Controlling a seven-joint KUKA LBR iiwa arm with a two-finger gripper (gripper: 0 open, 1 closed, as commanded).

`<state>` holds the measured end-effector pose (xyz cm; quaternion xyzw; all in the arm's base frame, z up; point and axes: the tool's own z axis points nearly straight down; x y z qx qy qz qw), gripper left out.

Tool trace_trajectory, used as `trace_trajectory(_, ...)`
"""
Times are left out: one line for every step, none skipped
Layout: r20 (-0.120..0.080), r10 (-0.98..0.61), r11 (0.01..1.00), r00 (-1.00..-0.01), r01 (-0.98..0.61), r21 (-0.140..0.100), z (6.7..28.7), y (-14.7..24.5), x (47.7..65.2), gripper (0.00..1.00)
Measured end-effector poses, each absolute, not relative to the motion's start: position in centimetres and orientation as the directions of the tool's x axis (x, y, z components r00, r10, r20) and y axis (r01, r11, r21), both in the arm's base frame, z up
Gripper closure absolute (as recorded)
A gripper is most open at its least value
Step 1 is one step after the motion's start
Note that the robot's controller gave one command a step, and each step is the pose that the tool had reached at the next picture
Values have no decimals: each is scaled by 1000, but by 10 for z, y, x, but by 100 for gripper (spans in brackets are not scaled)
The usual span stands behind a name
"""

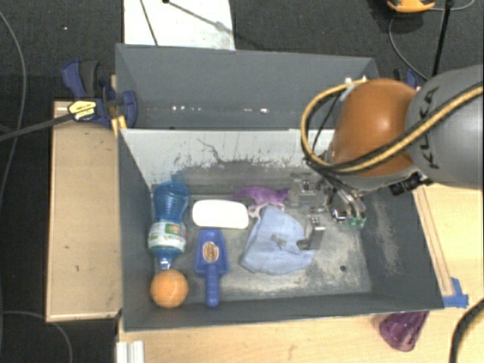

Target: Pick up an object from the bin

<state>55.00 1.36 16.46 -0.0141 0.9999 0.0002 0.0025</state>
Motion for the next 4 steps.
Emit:
trace_trajectory(-1,109,994,-994,109,1,157,32,511,0)
trace_trajectory(-9,13,1000,-1000,13,1,138,21,523,0)
trace_trajectory(-6,145,989,-989,145,2,83,9,503,0)
trace_trajectory(-12,132,991,-991,132,3,70,15,515,100)
